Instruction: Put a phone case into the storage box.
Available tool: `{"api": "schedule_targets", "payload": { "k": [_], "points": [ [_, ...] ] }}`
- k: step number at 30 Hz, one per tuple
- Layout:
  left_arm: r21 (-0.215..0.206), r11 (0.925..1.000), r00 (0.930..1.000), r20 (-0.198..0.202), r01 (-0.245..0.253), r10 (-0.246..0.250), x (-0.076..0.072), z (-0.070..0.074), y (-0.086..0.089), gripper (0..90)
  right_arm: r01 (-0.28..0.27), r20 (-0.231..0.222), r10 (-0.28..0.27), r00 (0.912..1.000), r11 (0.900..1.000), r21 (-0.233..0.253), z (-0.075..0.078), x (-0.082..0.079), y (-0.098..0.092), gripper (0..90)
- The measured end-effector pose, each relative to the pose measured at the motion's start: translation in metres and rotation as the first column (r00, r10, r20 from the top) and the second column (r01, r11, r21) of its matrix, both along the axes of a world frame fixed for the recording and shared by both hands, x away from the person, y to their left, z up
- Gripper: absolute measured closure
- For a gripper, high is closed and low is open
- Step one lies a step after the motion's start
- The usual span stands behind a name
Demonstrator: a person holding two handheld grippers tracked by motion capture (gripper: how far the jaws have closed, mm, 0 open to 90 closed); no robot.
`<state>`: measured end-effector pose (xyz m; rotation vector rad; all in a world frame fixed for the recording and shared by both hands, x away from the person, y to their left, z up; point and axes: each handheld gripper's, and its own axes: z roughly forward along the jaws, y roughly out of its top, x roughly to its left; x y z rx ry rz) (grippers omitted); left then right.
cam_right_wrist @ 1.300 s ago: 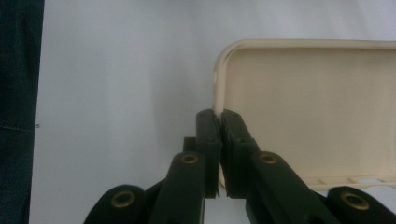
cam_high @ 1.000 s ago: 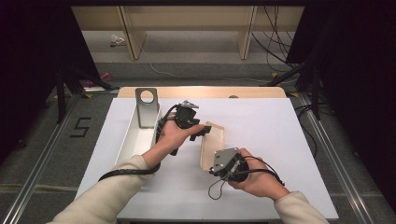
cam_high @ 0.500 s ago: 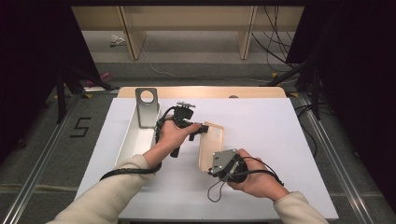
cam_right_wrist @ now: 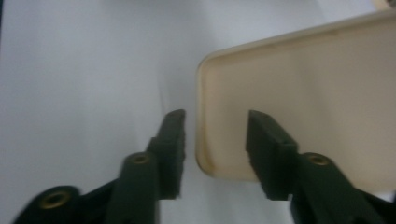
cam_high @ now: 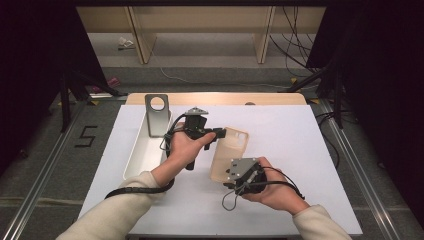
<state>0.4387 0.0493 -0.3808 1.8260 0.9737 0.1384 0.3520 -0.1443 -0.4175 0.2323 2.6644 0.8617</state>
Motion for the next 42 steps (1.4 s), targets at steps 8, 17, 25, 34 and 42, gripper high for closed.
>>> {"api": "schedule_targets", "payload": {
  "k": [8, 17, 25, 34, 42],
  "points": [
    [0.027, 0.9989, 0.9924, 0.118, -0.038, 0.035, -0.008, 0.000, 0.018, 82.3, 0.103, -0.012, -0.103, 0.9946, 0.991, 0.087, 0.001, 0.007, -0.010, 30.2],
    [0.002, 0.9986, 0.9847, 0.167, -0.053, 0.052, -0.019, 0.001, 0.033, 82.3, 0.145, -0.024, -0.143, 0.9894, 0.974, 0.173, 0.000, 0.009, -0.019, 20.0],
    [-0.016, 0.9970, 0.9792, 0.188, -0.075, 0.077, -0.025, 0.000, 0.046, 82.3, 0.185, -0.064, -0.175, 0.9825, 0.957, 0.223, 0.000, 0.008, -0.029, 19.4],
    [-0.040, 0.9959, 0.9745, 0.207, -0.081, 0.087, -0.033, 0.005, 0.056, 82.3, 0.238, -0.092, -0.221, 0.9709, 0.935, 0.264, 0.000, 0.012, -0.043, 18.3],
    [-0.045, 0.9957, 0.9676, 0.236, -0.081, 0.089, -0.036, 0.014, 0.062, 82.4, 0.270, -0.092, -0.254, 0.9627, 0.922, 0.277, 0.001, 0.011, -0.055, 17.9]
  ]
}}
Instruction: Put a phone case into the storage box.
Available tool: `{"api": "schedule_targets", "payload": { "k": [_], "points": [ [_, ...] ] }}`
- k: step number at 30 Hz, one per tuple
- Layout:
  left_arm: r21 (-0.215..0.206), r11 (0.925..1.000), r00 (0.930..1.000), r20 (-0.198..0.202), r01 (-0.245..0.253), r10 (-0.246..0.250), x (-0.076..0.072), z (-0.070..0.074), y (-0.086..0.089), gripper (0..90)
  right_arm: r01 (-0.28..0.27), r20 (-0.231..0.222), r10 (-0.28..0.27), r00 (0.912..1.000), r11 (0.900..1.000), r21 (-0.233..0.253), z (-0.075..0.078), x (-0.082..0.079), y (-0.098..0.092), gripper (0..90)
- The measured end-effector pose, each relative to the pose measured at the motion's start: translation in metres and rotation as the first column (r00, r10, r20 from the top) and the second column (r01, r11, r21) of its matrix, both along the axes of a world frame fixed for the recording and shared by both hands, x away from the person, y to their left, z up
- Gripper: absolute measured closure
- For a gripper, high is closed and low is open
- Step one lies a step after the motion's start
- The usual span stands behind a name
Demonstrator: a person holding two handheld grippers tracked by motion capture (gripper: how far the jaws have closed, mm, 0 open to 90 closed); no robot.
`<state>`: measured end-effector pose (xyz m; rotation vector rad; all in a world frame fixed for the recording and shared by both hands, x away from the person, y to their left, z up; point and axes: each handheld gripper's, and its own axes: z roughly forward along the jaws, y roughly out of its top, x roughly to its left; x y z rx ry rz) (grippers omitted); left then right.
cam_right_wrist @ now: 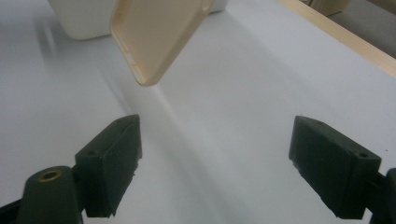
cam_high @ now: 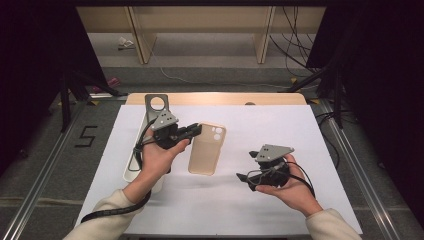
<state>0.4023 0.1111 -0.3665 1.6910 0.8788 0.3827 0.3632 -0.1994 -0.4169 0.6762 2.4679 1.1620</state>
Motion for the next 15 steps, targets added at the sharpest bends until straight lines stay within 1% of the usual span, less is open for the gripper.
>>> {"api": "schedule_targets", "payload": {
  "k": [8, 15],
  "points": [
    [0.007, 0.9999, 0.9998, 0.016, -0.014, 0.014, 0.001, 0.005, 0.009, 82.4, 0.032, 0.007, -0.032, 0.9995, 0.999, 0.010, 0.001, -0.002, -0.011, 17.9],
    [-0.001, 0.9996, 0.9993, 0.025, -0.029, 0.029, 0.002, 0.011, 0.020, 82.4, 0.061, 0.006, -0.061, 0.9981, 0.998, 0.019, 0.000, -0.004, -0.020, 17.9]
  ]
}}
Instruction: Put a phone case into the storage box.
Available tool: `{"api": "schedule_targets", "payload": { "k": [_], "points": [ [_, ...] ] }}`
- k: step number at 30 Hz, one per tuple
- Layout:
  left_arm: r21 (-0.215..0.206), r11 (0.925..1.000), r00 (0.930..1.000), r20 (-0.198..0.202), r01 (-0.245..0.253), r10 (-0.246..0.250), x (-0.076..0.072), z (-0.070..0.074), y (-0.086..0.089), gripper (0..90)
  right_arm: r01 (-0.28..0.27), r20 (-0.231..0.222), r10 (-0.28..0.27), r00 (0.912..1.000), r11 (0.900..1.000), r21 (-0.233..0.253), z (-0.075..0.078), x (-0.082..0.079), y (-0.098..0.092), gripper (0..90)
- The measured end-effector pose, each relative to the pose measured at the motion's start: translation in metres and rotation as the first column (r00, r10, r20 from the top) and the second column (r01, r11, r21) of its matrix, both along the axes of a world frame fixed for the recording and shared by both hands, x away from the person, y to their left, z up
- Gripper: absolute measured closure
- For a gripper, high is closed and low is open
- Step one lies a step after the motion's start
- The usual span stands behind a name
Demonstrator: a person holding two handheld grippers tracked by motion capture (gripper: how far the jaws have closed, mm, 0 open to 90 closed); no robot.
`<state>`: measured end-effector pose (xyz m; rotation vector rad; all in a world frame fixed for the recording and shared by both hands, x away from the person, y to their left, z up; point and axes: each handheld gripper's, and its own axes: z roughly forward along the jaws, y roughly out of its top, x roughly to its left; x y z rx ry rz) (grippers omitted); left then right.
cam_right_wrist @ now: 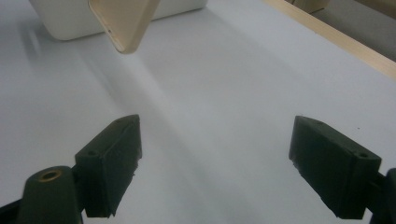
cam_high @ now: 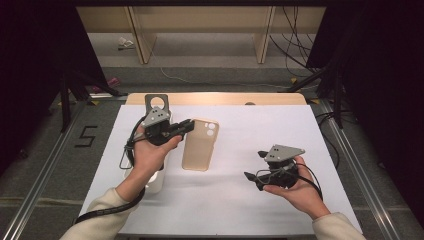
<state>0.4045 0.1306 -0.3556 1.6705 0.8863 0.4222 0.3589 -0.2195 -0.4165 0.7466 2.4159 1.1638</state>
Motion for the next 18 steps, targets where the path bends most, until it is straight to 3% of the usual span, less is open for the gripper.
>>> {"api": "schedule_targets", "payload": {
  "k": [18],
  "points": [
    [-0.006, 0.9996, 0.9991, 0.032, -0.029, 0.029, 0.004, 0.015, 0.025, 82.5, 0.036, 0.000, -0.036, 0.9993, 0.999, 0.017, 0.000, -0.002, -0.012, 17.7]
  ]
}}
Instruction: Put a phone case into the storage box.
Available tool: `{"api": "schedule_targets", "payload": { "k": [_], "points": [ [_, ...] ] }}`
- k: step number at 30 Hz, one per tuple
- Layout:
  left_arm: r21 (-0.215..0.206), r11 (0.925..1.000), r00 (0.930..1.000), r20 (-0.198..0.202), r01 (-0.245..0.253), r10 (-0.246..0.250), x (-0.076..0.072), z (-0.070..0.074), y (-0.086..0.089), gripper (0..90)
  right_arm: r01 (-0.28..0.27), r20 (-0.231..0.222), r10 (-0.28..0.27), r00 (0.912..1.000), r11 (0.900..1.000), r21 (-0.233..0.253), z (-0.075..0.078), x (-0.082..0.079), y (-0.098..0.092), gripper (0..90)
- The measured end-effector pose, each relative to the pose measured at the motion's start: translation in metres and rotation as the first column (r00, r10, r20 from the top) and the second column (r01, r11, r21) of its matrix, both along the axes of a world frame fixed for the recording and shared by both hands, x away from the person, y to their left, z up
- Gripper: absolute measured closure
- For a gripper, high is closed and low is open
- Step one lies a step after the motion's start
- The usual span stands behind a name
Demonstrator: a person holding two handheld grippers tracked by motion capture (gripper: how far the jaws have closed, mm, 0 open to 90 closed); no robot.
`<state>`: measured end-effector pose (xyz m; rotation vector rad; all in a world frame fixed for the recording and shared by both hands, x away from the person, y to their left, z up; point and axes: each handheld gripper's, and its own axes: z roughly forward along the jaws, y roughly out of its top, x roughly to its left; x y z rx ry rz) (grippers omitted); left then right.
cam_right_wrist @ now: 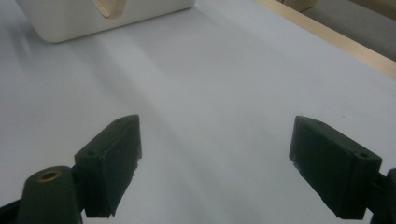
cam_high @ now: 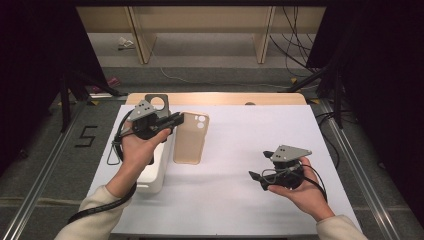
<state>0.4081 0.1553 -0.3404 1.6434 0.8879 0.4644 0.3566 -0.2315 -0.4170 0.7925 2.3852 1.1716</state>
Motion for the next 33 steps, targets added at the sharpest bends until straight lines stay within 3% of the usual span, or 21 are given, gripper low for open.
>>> {"api": "schedule_targets", "payload": {
  "k": [33],
  "points": [
    [-0.040, 0.9967, 0.9973, 0.016, -0.070, 0.071, 0.004, 0.022, 0.040, 82.6, 0.019, -0.010, -0.019, 0.9998, 1.000, 0.009, -0.001, 0.000, -0.006, 17.4]
  ]
}}
